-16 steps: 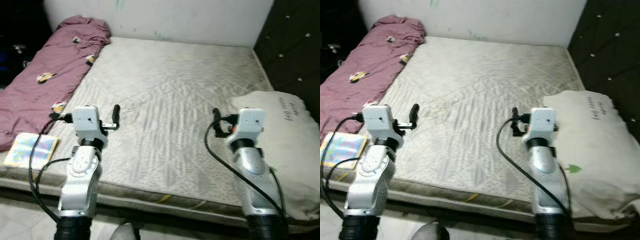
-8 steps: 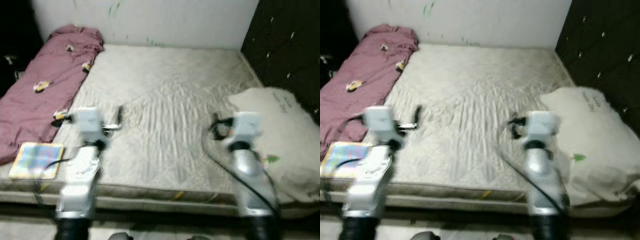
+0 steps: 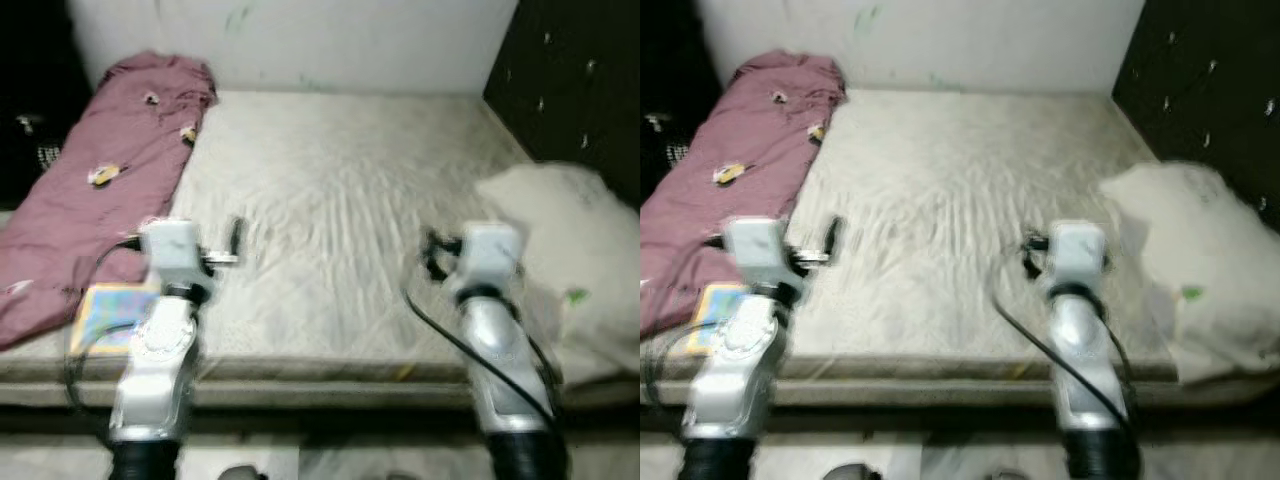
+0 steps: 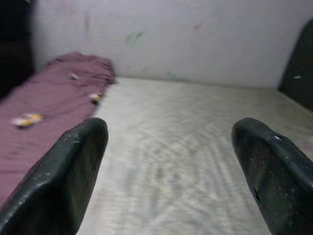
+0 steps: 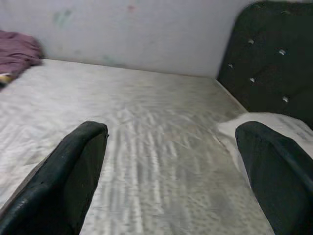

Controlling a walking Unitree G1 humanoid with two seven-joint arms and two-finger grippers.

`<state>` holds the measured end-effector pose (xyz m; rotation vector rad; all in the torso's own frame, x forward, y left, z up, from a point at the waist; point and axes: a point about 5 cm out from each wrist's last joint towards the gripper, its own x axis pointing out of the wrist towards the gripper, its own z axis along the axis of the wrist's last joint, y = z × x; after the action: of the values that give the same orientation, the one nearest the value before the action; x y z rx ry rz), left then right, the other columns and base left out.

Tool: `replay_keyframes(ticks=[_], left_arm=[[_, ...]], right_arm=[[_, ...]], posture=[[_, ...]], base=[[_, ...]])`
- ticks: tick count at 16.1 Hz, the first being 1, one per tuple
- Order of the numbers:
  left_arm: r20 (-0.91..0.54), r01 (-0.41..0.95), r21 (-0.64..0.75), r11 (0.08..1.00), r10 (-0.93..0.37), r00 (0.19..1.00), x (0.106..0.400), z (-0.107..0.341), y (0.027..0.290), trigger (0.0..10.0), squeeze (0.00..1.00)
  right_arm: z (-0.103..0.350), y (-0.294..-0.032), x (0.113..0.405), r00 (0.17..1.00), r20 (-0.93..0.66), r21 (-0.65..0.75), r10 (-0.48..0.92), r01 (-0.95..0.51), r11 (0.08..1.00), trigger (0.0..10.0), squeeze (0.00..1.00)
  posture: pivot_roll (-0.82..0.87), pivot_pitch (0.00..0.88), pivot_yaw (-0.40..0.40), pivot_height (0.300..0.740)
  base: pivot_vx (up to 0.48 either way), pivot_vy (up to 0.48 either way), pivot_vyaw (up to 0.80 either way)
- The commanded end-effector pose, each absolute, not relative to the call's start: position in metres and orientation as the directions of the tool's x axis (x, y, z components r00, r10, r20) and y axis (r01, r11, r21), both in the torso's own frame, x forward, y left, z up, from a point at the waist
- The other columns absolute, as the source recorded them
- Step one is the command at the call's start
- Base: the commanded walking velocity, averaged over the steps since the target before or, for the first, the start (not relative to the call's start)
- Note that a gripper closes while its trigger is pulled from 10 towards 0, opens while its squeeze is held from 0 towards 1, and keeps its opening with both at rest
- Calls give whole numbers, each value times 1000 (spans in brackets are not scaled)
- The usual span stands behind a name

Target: Clean up the room

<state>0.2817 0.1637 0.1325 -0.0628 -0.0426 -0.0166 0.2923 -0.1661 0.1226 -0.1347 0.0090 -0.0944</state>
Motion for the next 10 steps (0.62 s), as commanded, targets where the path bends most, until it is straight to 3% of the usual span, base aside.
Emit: replay_keyframes(ticks=[1,2,3,5,6,10], left_arm=[[61,49,-75,996,-44,997,283,137,155,10000,0],[67,48,-72,996,-43,997,283,137,155,10000,0],[73,43,-66,997,-38,997,284,138,155,10000,0],[75,39,-65,997,-34,997,284,138,156,10000,0],[81,47,-73,996,-41,996,285,139,155,10000,0],[88,49,-75,996,-43,995,285,141,154,10000,0]], right_arm=[[125,-176,294,991,7,-191,-131,130,973,10000,0],[128,-175,295,993,26,-196,-115,118,973,10000,0],[133,-172,297,994,38,-123,-107,111,986,10000,0],[148,-165,302,990,100,-113,-95,106,988,10000,0],[150,-156,302,997,53,-12,-51,52,999,10000,0],[134,-150,297,998,-25,22,-51,52,998,10000,0]], posture=[[-2,0,1,740],[-1,0,-1,740],[-2,0,-1,740],[-4,0,-1,740],[-4,0,-2,740],[-1,0,-2,740]], base=[[0,476,0],[0,472,0],[0,0,0],[0,0,0],[0,0,0],[0,0,0]])
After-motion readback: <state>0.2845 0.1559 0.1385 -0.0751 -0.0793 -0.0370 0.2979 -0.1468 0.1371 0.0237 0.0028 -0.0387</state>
